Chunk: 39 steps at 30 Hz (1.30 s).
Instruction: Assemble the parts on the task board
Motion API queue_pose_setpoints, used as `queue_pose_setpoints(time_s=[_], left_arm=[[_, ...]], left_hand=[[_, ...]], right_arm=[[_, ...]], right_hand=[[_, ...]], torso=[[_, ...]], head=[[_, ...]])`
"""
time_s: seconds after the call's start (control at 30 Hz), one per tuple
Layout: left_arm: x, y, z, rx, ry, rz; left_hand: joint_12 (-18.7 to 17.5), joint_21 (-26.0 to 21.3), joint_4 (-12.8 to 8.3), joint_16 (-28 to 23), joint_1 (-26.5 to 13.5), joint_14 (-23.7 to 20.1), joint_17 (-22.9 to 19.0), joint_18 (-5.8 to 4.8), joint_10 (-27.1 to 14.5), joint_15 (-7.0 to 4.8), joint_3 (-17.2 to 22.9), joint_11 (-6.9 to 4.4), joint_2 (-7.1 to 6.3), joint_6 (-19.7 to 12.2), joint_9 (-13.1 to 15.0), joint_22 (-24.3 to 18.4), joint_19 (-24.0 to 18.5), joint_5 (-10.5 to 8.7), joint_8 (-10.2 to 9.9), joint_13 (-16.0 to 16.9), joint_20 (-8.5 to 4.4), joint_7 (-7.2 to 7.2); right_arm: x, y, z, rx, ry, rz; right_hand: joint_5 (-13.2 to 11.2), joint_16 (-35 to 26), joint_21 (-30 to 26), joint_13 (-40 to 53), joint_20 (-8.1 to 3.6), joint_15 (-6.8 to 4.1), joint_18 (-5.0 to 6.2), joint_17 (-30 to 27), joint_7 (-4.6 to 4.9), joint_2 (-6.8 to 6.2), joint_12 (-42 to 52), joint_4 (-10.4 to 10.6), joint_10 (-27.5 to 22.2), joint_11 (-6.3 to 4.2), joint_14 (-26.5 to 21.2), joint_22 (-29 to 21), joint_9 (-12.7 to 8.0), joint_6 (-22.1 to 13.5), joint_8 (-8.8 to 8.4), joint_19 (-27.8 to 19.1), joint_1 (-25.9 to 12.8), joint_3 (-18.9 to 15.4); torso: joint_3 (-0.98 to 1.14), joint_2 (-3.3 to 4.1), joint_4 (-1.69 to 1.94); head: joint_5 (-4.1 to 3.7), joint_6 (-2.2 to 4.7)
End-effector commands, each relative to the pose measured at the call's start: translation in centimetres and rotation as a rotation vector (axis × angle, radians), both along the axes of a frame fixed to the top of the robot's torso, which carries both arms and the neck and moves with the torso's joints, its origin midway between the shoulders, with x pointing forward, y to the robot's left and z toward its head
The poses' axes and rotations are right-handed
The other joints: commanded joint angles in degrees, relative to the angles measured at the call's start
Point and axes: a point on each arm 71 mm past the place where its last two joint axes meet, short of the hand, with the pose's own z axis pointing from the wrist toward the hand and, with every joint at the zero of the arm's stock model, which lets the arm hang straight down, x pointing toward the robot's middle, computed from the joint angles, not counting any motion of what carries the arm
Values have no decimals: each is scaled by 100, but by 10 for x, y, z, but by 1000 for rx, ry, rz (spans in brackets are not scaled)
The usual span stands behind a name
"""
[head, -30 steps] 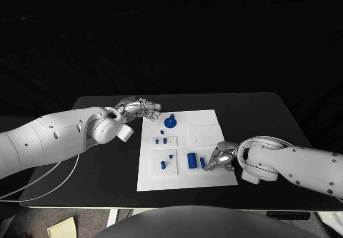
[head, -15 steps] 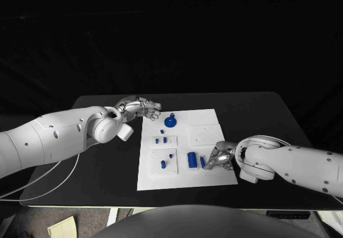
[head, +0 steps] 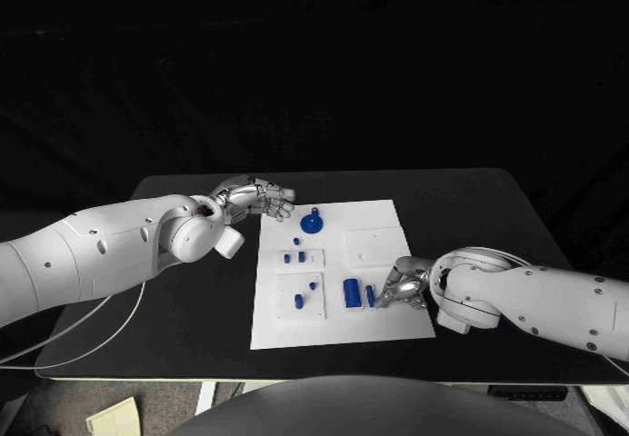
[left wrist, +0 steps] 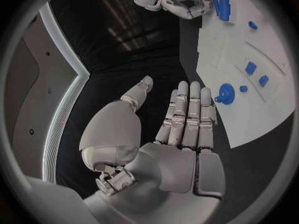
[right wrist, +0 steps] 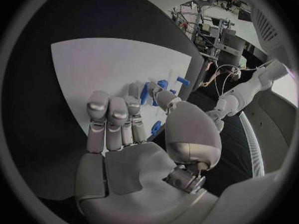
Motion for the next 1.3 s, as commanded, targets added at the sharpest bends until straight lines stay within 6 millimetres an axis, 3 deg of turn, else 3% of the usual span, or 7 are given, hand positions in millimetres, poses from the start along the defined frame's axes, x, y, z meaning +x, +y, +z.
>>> queue_pose_setpoints(time_s=[0.03, 1.17, 1.3], left_arm=[[0, -2, 2, -10, -3, -16], [0, -2, 1, -10, -3, -16], [0, -3, 1, -10, -4, -16]], left_hand=[[20, -27, 3, -33, 25, 15, 6, 77, -36, 31, -11, -1, 35, -48, -9, 3, -13, -8, 12, -6, 35, -3], [20, -33, 6, -40, 28, 15, 14, 77, -37, 32, -9, -1, 39, -49, -10, 10, -12, -8, 12, -8, 35, -3], [20, -34, 7, -40, 28, 15, 15, 77, -37, 32, -9, -1, 39, -50, -10, 11, -12, -8, 12, -9, 35, -3]], right_arm=[[0, 2, 1, 2, -17, -3], [0, 6, -6, -86, -41, 30], [0, 3, -5, -41, -44, 11]], right_hand=[[-8, -15, -8, 5, -28, -27, 242, 4, -3, 34, 14, 16, 38, -6, 17, -6, -11, 43, 21, 13, -37, 35], [-7, -18, 3, 15, -30, -35, 242, 3, -15, -25, 31, 11, 81, -18, 42, -11, -28, 72, 26, 42, -11, 201], [-7, -23, 2, 6, -24, -33, 242, 0, -12, -151, 20, 53, 81, -16, 48, -16, -35, 73, 24, 50, -46, 254]], torso=[[-2, 1, 5], [-1, -1, -1], [0, -2, 0]], head=[[-4, 0], [-4, -7], [-4, -7]])
